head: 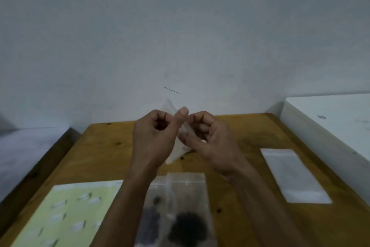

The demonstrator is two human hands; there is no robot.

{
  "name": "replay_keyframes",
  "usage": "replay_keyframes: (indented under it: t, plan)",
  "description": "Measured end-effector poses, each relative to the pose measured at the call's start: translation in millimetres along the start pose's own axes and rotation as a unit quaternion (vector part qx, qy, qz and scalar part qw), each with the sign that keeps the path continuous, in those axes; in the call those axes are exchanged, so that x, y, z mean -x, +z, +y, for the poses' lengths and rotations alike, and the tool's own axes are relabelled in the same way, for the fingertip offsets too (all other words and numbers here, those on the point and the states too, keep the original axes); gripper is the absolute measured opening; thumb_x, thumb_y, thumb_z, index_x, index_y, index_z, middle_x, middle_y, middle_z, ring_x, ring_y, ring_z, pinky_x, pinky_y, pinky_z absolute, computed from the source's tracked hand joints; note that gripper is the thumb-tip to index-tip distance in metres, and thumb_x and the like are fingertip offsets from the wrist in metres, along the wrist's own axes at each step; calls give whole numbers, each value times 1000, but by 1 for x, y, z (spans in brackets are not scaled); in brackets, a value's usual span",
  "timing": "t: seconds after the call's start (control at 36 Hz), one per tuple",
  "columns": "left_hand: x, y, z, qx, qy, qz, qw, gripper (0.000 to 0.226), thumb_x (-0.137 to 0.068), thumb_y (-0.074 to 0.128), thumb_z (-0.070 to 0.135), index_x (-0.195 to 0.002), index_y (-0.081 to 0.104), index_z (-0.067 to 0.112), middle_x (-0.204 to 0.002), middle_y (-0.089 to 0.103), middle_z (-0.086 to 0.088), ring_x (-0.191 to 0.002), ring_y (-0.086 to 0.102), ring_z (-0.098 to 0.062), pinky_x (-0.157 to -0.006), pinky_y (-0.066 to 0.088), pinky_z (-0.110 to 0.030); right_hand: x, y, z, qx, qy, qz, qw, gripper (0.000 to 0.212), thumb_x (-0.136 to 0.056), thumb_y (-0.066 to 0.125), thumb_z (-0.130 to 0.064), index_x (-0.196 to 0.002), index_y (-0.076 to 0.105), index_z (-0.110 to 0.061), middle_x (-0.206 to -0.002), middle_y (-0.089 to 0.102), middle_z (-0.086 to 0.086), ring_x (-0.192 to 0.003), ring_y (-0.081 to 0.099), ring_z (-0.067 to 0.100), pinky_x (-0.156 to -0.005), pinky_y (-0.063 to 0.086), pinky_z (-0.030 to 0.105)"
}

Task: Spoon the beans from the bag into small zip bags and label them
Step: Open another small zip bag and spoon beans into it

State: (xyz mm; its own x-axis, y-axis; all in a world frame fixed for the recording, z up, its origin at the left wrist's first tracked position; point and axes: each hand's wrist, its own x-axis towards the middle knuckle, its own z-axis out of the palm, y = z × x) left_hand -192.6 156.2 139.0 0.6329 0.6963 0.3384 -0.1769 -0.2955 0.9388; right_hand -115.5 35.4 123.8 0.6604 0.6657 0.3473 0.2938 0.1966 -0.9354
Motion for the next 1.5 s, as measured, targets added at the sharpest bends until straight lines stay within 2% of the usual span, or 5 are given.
replay_keyframes:
  t: [0.25, 0.58, 0.92, 1.25, 1.5]
  plan:
    - [-4, -23, -12, 63, -22, -63, 996, 31, -81, 71, 42, -79, 70, 11, -68, 66, -4, -69, 61, -16, -77, 58, -39, -12, 13, 2, -95, 77, -38, 992, 43, -83, 68, -38, -117, 71, -12, -110, 74, 13, -107, 68, 33, -86, 59, 53]
    - [-3, -9, -15, -129, 42, -82, 987, 34, -96, 57, 41, -79, 67, 14, -73, 68, -1, -76, 67, -21, -77, 56, -54, -10, 9, 9, 286, -90, 89, 950, 18, -98, 61, -22, -93, 77, -15, -79, 73, -5, -71, 66, 6, -61, 52, 18]
    - [-3, 0, -12, -272, 96, -102, 952, 47, -93, 43, 36, -72, 64, -1, -68, 65, -14, -66, 63, -29, -62, 52, -54, -1, 22, 17, 323, -63, 164, 930, 21, -99, 57, -16, -79, 64, -15, -73, 65, -3, -66, 62, 10, -58, 54, 29]
    - [-14, -4, -14, -282, 82, -118, 949, 44, -84, 48, 35, -63, 60, -1, -58, 61, -19, -60, 65, -36, -56, 56, -54, 0, 36, 5, 328, -20, 171, 929, 16, -99, 55, -14, -83, 56, -15, -78, 53, -7, -65, 47, 1, -50, 37, 8]
    - [-15, -5, -18, -264, 72, -104, 956, 36, -87, 55, 23, -60, 61, 0, -54, 58, -17, -45, 52, -17, -50, 51, -29, -6, 41, 7, 319, 14, 212, 924, 16, -96, 55, -11, -80, 51, -14, -78, 52, -3, -63, 43, 4, -50, 37, 11]
